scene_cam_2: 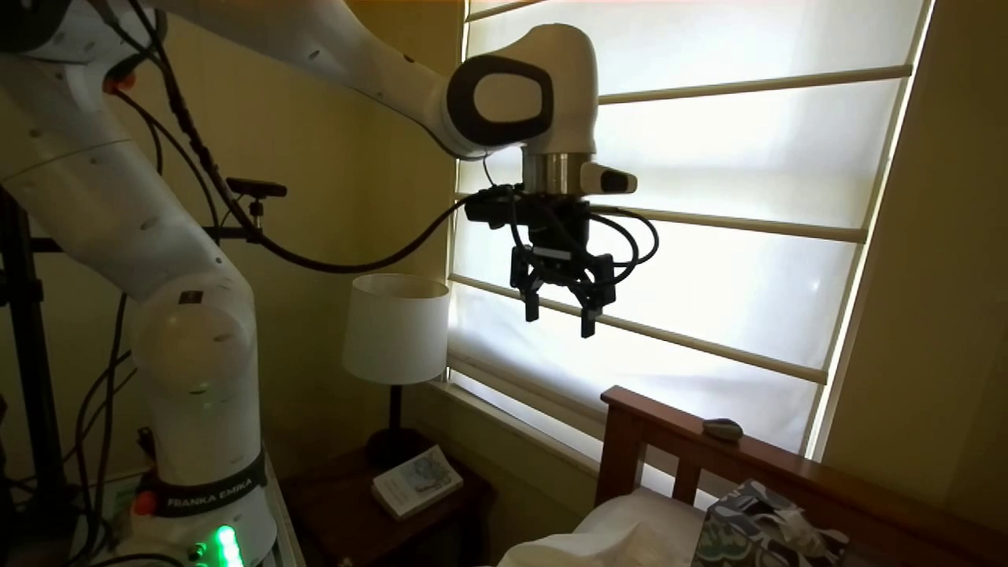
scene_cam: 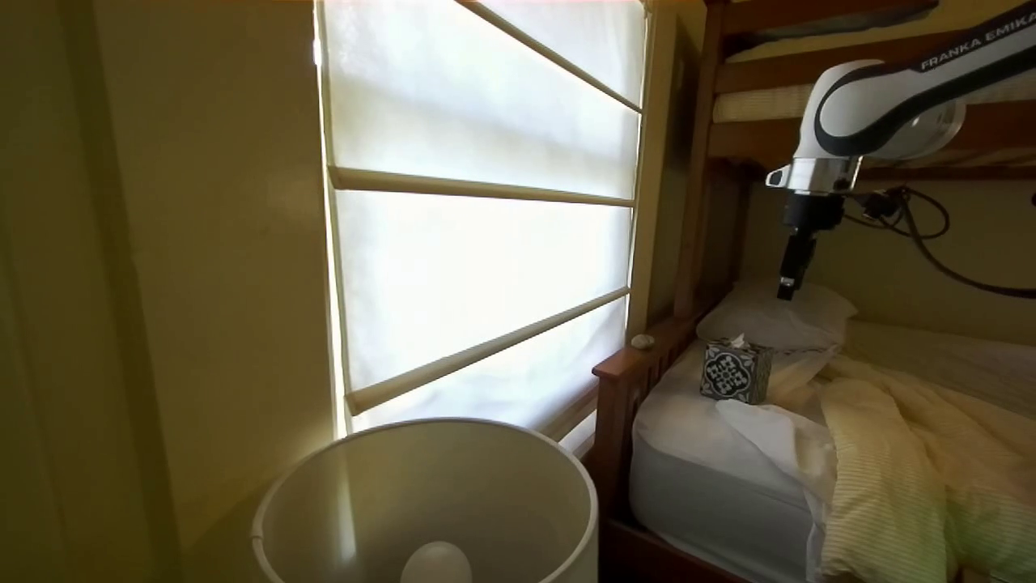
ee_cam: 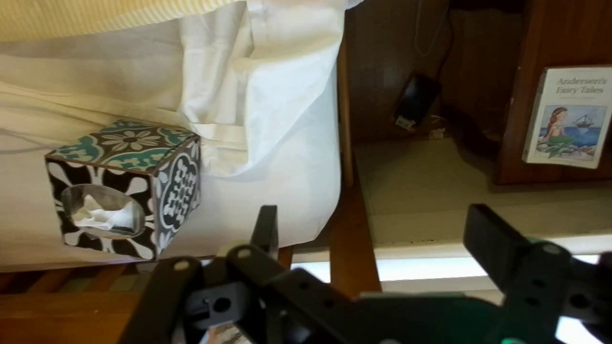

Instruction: Put the tissue box on the headboard of the bed

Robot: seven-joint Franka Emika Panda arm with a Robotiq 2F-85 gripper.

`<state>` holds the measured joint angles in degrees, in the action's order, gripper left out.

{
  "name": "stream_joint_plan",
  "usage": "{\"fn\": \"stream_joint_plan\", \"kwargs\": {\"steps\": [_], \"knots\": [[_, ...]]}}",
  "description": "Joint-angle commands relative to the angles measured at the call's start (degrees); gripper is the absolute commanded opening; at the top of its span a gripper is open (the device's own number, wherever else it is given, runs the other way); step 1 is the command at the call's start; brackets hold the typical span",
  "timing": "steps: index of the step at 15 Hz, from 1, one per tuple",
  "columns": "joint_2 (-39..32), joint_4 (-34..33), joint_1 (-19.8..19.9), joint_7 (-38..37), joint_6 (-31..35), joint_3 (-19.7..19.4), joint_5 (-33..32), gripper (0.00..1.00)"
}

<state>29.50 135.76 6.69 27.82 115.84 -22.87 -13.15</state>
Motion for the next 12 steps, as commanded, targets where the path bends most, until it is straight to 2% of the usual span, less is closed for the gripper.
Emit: {"fn": "stream_joint_plan", "kwargs": {"steps": [1,4,7,8,11,12], "knots": [[-10.4,-8.9,3.2,-2.0,3.8,-2.3,2.5,1.00],[-18.9,-14.8,4.4,-4.3,5.8,-2.9,5.3,1.00],[-27.4,-20.9,6.2,-8.5,4.6,-1.8,7.5,1.00],[-20.7,-15.0,6.7,-5.5,5.8,-1.0,5.7,1.00],[-23.5,-16.2,7.4,-6.0,5.9,0.0,5.6,1.00],[-23.3,-16.1,7.3,-2.9,8.5,-0.5,7.1,1.00]]}}
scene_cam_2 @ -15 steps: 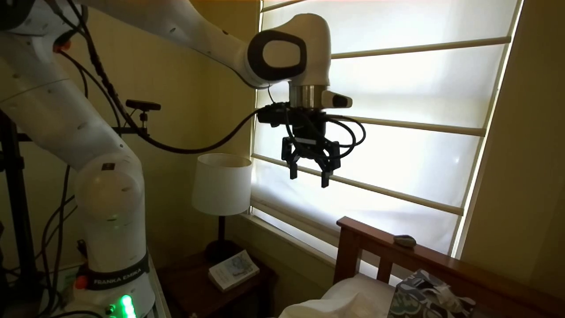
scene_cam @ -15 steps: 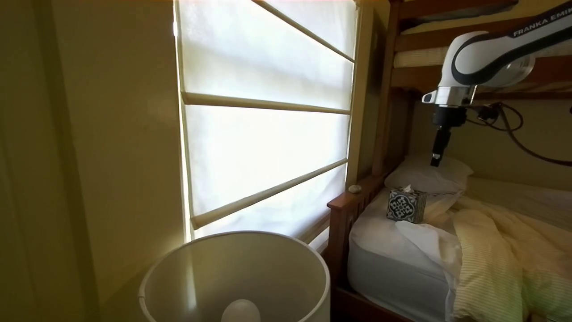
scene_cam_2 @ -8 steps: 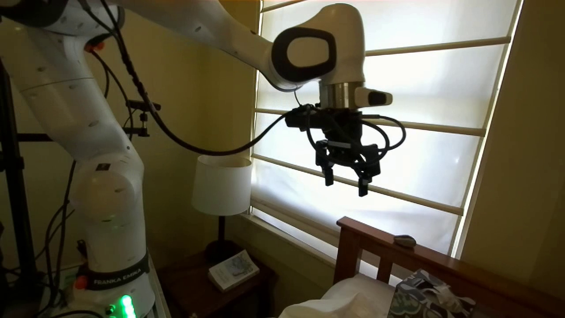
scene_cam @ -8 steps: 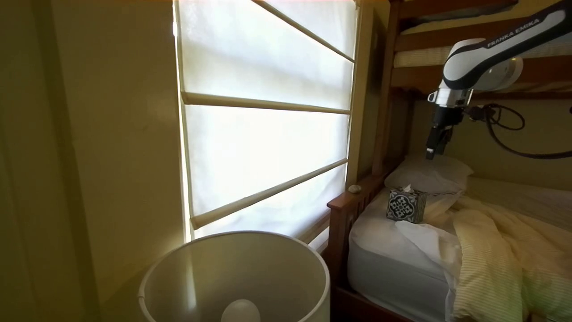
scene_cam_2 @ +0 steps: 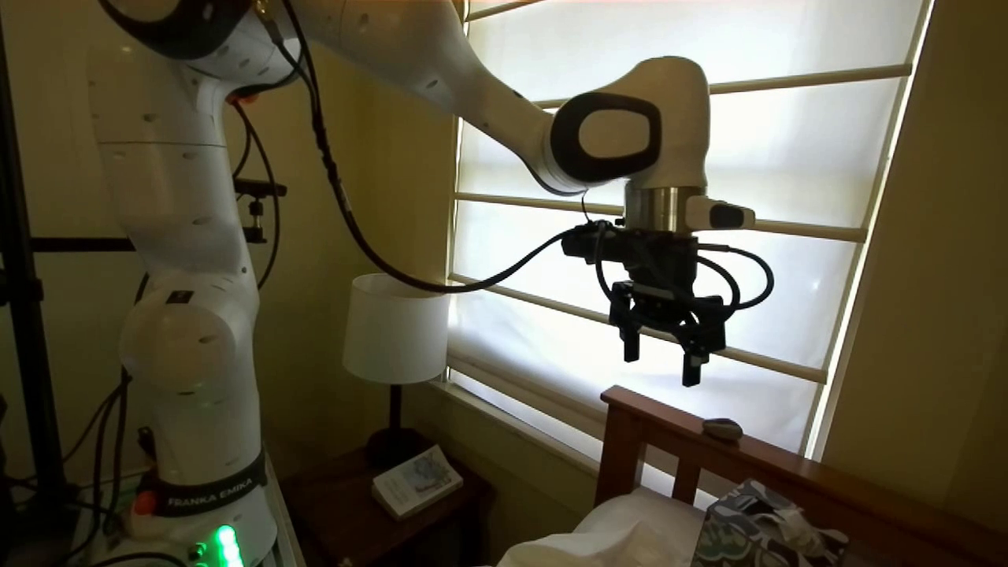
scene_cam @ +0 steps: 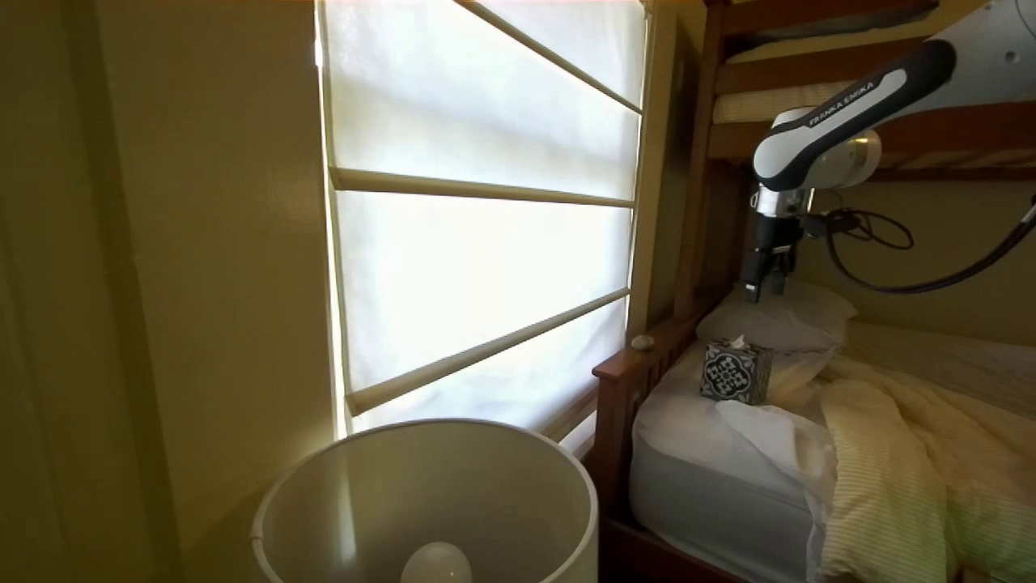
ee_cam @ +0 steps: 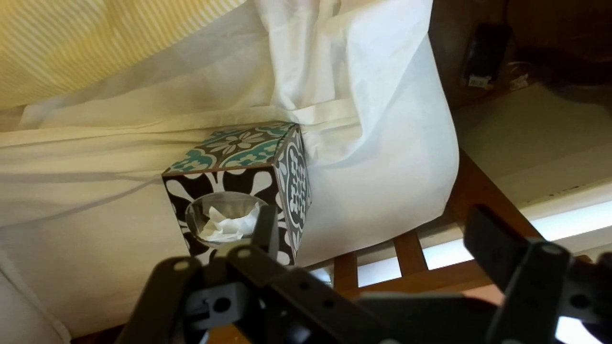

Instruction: Put the tissue box on the headboard of the bed

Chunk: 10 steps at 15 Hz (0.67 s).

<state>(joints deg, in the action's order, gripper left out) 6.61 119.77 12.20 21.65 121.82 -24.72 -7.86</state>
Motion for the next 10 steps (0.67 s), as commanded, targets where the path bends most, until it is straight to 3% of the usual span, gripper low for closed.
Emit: {"fn": "stream_joint_plan", "kwargs": {"steps": [1,5,8,9,10], "knots": [[-2.1,-1.8,1.8,5.7,0.9,1.1,2.7,1.00],[-9.6,-7.6,3.4,21.0,-2.7,-0.1,10.7,1.00],[-16.4,-13.7,6.6,20.9,-6.6,1.1,13.0,1.00],[-10.9,-7.6,6.4,19.8,-2.8,2.1,10.4,1.00],[-13.0,-9.4,7.2,19.7,-3.8,2.3,10.8,1.00]]}}
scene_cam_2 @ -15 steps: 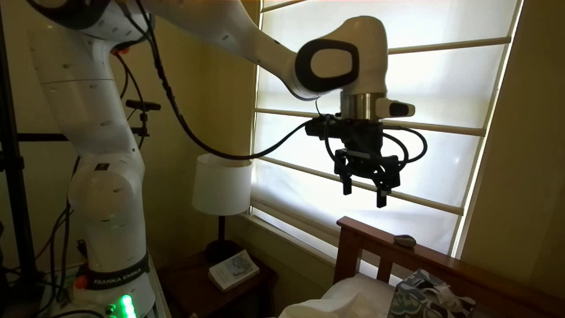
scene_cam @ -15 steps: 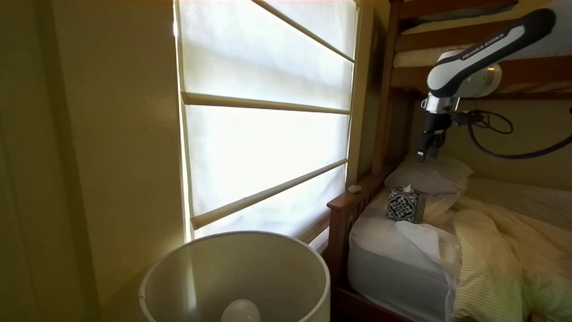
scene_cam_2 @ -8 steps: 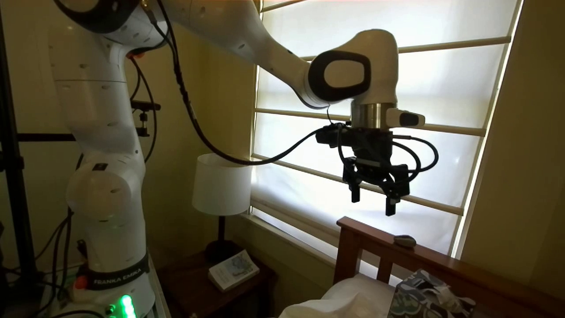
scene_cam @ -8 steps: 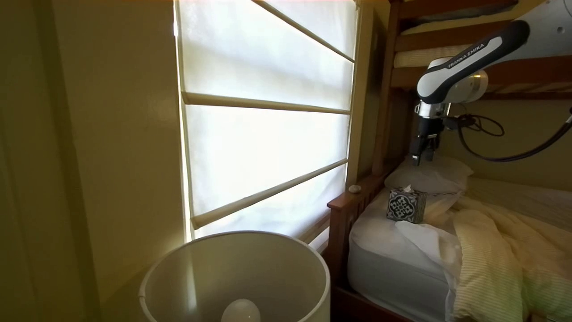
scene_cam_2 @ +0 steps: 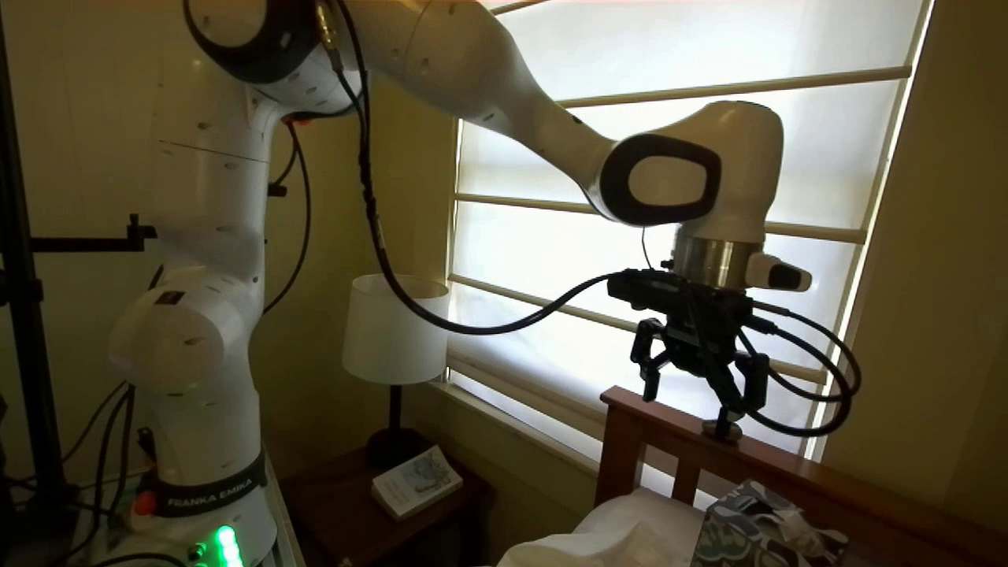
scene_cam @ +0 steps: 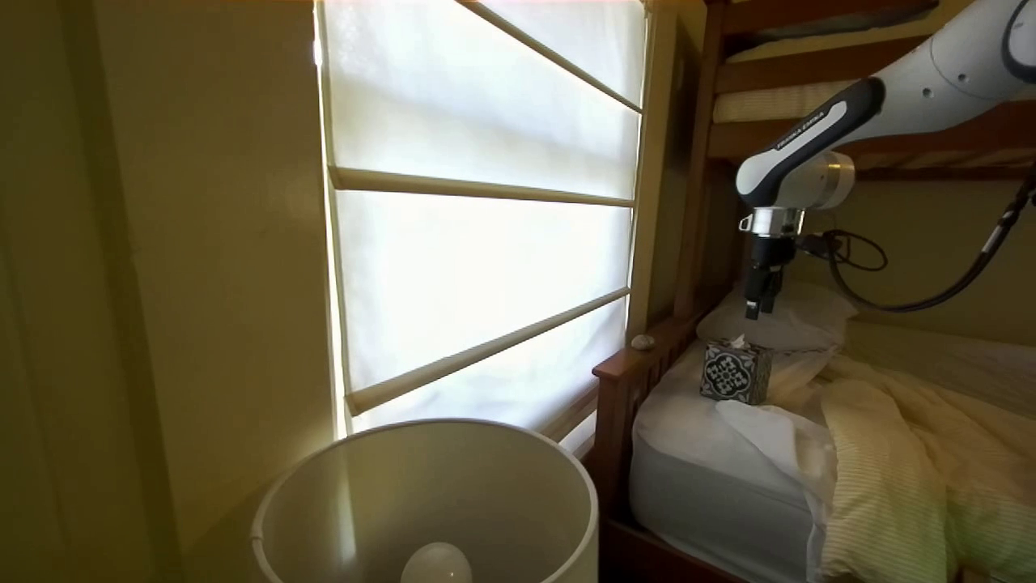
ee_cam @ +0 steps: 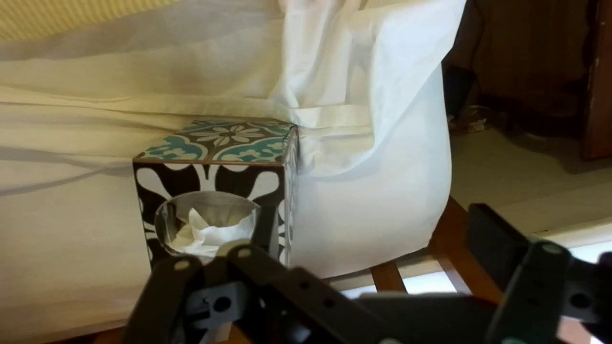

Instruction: Put the tissue box on the headboard of the bed

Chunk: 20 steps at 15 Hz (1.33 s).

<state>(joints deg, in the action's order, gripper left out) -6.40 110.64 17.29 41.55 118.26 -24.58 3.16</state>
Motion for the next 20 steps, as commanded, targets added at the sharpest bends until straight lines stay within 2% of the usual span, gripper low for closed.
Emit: {"fn": "stream_joint_plan", "kwargs": {"steps": [1,3,7,15,20], "knots": [[-1.5,-1.6,2.6,-0.2,-0.7,2.4,-0.1,1.00],[-2.9,-2.9,2.9,-0.3,-1.0,2.6,-0.1,1.00],[-11.4,-10.2,4.6,-3.5,-1.6,4.4,1.3,1.00],[-24.0,-23.4,6.7,-14.5,-2.5,8.9,-1.1,1.00],[-26.5,-24.3,7.5,-18.0,-1.5,8.9,-3.5,1.00]]}}
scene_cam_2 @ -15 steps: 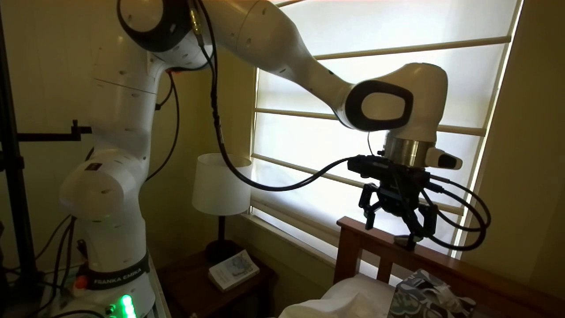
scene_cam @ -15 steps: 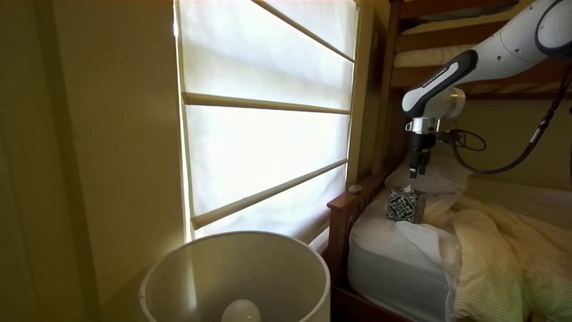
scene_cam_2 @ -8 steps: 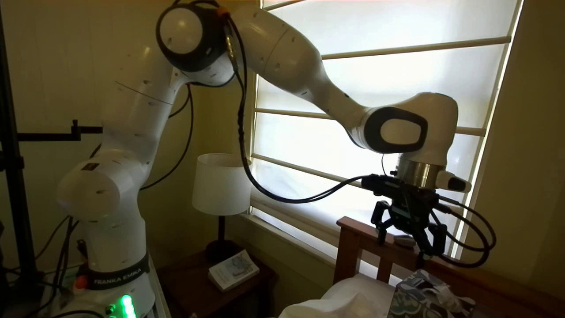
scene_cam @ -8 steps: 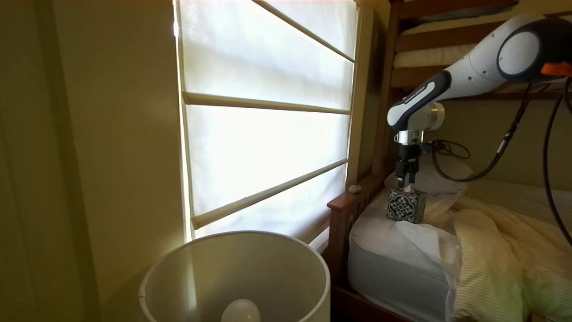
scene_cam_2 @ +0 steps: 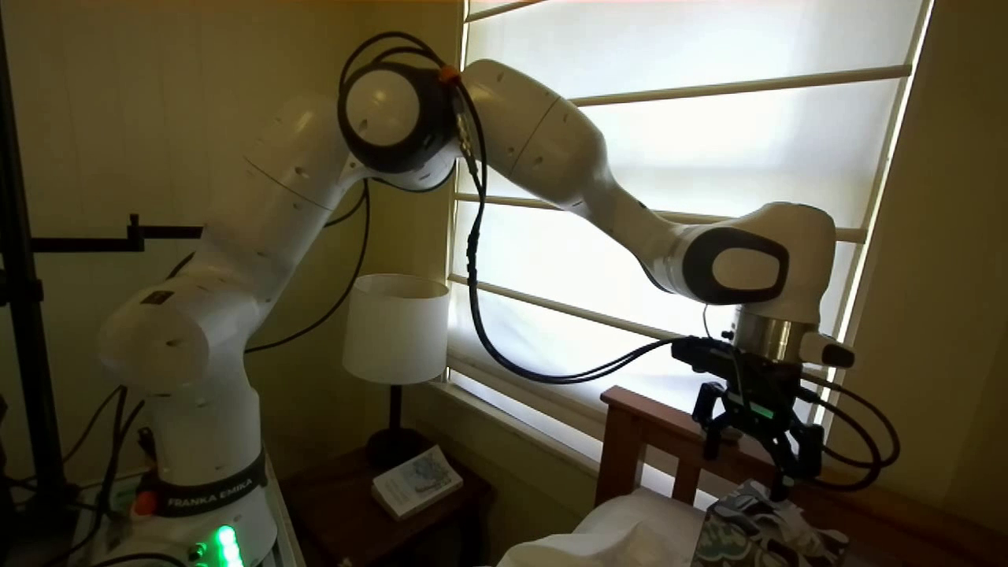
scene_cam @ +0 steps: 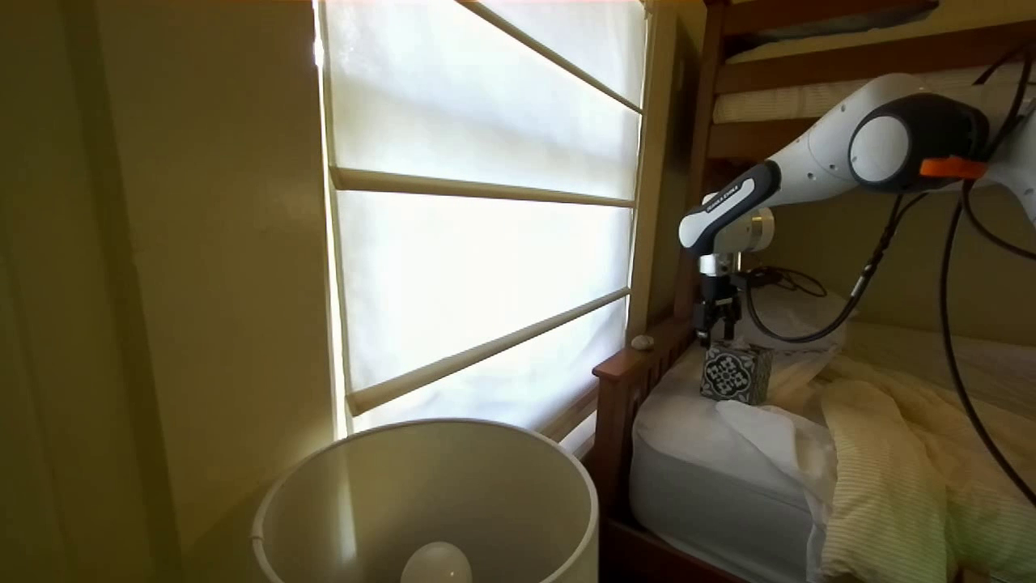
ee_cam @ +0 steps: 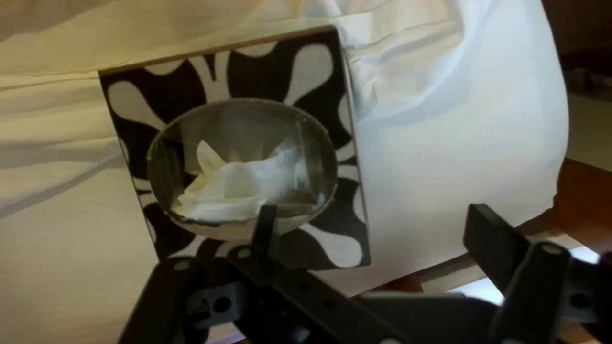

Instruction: Put the tissue box on the headboard of the bed

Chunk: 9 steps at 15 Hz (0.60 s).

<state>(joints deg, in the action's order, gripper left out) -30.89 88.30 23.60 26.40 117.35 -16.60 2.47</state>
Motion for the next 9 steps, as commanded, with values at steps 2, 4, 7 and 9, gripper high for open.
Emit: {"fn": "stream_joint_plan", "kwargs": {"steps": [2,4,7,9], "knots": [[-2.5,-1.3,1.8,-2.4,-0.8,1.1,-3.8,1.00],[-3.4,-1.4,1.9,-1.7,-1.1,1.3,-4.9,1.00],[-3.5,-0.3,1.6,-1.3,-0.7,2.0,-6.4,1.00],[-2.8,0.6,1.5,-0.9,-0.2,2.5,-7.0,1.00]]}}
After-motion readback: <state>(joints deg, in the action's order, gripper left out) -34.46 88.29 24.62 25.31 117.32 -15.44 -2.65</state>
